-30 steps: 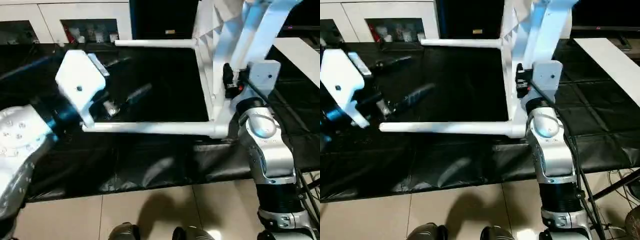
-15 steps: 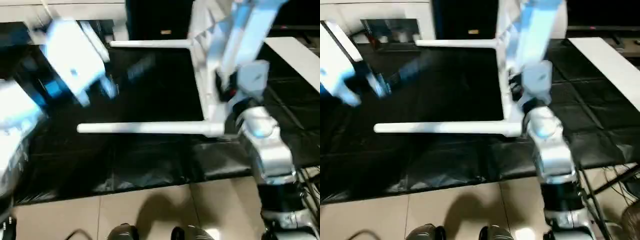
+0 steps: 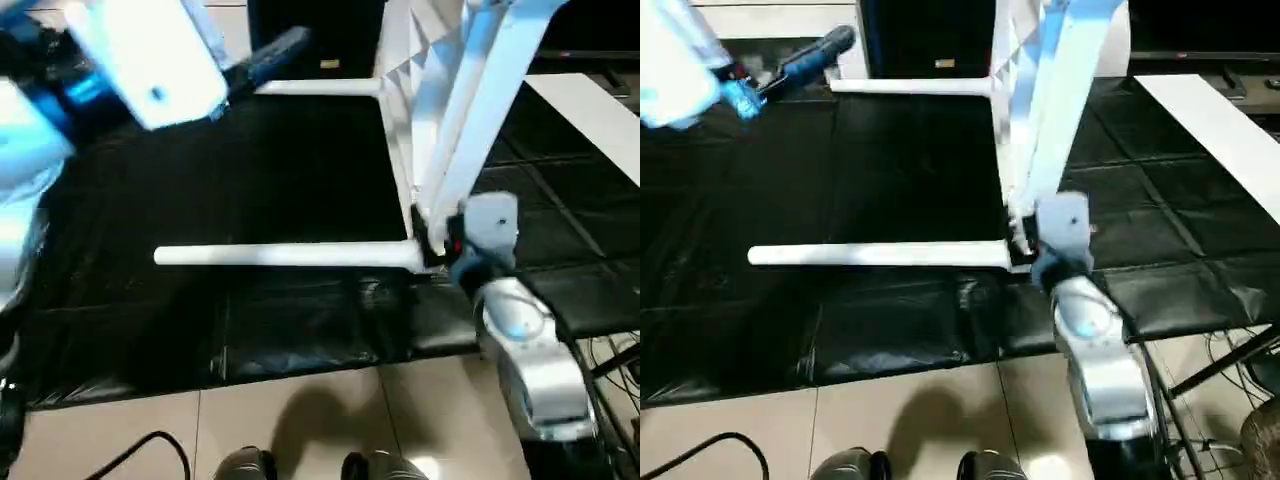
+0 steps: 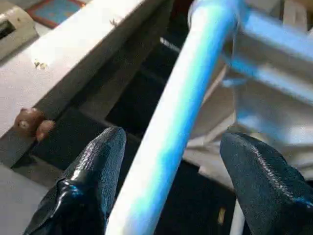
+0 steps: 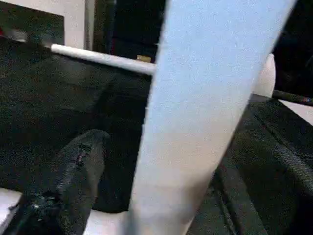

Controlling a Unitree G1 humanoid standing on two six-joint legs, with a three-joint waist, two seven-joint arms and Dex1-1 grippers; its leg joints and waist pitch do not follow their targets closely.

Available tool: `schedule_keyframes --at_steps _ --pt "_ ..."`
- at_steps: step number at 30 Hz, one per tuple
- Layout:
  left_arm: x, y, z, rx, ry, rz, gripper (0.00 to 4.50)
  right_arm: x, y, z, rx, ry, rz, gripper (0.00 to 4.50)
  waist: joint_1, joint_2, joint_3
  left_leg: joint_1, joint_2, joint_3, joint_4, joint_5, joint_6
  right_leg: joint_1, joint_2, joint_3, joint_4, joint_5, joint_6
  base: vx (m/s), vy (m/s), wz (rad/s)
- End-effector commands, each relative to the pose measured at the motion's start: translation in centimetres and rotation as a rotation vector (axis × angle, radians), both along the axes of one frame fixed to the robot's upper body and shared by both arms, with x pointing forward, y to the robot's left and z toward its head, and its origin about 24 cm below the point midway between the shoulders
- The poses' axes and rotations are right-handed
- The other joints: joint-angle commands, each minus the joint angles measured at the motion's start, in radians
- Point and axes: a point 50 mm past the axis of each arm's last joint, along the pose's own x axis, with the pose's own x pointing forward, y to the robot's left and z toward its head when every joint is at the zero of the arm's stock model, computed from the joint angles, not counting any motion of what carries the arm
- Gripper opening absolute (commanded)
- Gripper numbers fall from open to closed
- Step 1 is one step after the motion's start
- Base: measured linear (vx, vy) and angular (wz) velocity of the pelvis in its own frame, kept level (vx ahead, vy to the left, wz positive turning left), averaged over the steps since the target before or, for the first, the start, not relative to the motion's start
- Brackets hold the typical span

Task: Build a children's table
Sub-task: Flip table

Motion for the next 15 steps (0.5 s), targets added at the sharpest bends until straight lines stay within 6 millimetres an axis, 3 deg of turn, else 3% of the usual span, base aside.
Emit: schedule_keyframes --at_steps 1,6,8,9,11,12,15 --pt "0.8 0.2 0.2 0.05 -0.031 0.06 3.5 -0.3 0.1 1.0 0.008 -0.06 0.012 4.42 0.005 0.011 -0.068 0.021 0.107 -0.061 -0.081 -0.244 -0.03 0.045 -0.146 0.093 -0.086 -0.355 -0.084 0.0 0.0 0.0" --pt "3.4 1.4 1.0 0.043 -0.059 0.202 3.5 -0.6 0.2 1.6 0.018 -0.097 -0.003 4.42 0.008 0.021 -0.069 0.021 0.109 -0.061 -0.081 -0.222 -0.028 0.045 -0.145 0.094 -0.082 -0.277 -0.113 0.0 0.0 0.0" --pt "3.6 1.4 1.4 0.023 -0.07 0.214 3.5 -0.6 0.2 1.7 0.016 -0.1 -0.003 4.42 0.01 0.018 -0.072 0.019 0.109 -0.062 -0.08 -0.207 -0.025 0.05 -0.15 0.094 -0.077 -0.245 -0.127 0.0 0.0 0.0" --pt "3.8 1.5 1.7 0.011 -0.085 0.22 3.5 -0.6 0.2 1.7 0.014 -0.103 -0.004 4.42 0.011 0.024 -0.071 0.02 0.109 -0.062 -0.079 -0.212 -0.024 0.049 -0.15 0.093 -0.081 -0.246 -0.131 0.0 0.0 0.0" --pt "4.0 1.4 1.9 0.0 -0.086 0.217 3.5 -0.7 0.2 1.8 0.012 -0.111 -0.005 4.42 0.012 0.021 -0.071 0.019 0.112 -0.062 -0.08 -0.203 -0.022 0.051 -0.151 0.094 -0.077 -0.224 -0.144 0.0 0.0 0.0" --pt "4.2 1.2 2.0 -0.008 -0.082 0.199 3.21 -0.8 0.2 1.9 0.011 -0.115 -0.006 4.5 0.013 0.022 -0.07 0.02 0.111 -0.061 -0.078 -0.203 -0.021 0.051 -0.153 0.095 -0.078 -0.223 -0.146 0.0 0.0 0.0" --pt "4.2 0.9 2.1 -0.017 -0.074 0.173 3.1 -0.9 0.3 1.9 0.011 -0.117 -0.007 4.5 0.016 0.022 -0.069 0.019 0.113 -0.063 -0.08 -0.216 -0.02 0.051 -0.154 0.094 -0.079 -0.252 -0.143 0.0 0.0 0.0"
